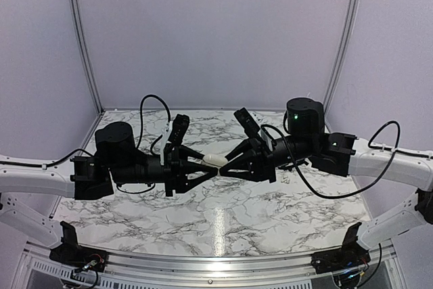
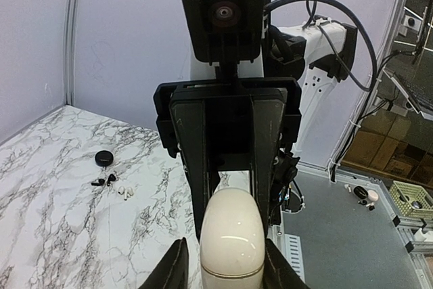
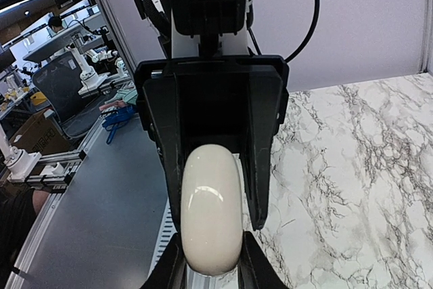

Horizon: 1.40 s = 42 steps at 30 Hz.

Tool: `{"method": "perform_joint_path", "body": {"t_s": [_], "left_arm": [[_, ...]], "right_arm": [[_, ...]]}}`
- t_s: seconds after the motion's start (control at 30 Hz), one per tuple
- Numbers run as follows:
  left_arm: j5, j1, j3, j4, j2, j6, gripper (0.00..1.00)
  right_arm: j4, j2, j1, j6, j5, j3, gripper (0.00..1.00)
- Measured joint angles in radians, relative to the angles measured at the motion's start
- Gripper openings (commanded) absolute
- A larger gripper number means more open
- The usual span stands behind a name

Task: Insert the wireless bluetooth earbuds into the charging case
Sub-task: Pass from the right arm to the left, then open the charging case.

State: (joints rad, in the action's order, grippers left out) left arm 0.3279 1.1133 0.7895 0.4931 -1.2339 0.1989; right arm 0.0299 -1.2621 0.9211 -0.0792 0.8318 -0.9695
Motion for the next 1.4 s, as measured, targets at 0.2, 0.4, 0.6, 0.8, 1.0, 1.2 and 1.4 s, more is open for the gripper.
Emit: {"method": "perform_joint_path", "body": {"t_s": [0.2, 0.4, 0.6, 0.8, 1.0, 1.2, 1.4], "left_arm": [[0.013, 0.0, 0.0, 0.004, -0.006, -0.003, 0.14], [0.013, 0.001, 0.0, 0.004, -0.007, -0.002, 0.03], [-0.004, -0.002, -0.019, 0.005, -0.006, -0.018, 0.0], [0.005, -0.002, -0.034, 0.004, -0.006, -0.046, 0.0], [0.02, -0.002, -0.034, 0.004, -0.006, -0.063, 0.0], [0.04, -0.002, -0.034, 0.004, -0.006, -0.081, 0.0], [0.049, -0.002, -0.037, 0.004, -0.006, -0.095, 0.0]], "right_arm": [[0.0, 0.001, 0.0, 0.0, -0.007, 0.006, 0.07], [-0.002, 0.003, 0.0, 0.002, -0.01, 0.006, 0.45], [-0.018, 0.015, -0.01, 0.012, -0.012, 0.005, 0.6], [-0.047, 0.011, -0.011, 0.019, -0.011, -0.008, 0.62], [-0.064, -0.017, -0.011, 0.02, -0.024, -0.029, 0.62], [-0.086, -0.036, -0.011, 0.02, -0.051, -0.051, 0.6], [-0.095, -0.036, -0.017, 0.018, -0.058, -0.051, 0.59]]}}
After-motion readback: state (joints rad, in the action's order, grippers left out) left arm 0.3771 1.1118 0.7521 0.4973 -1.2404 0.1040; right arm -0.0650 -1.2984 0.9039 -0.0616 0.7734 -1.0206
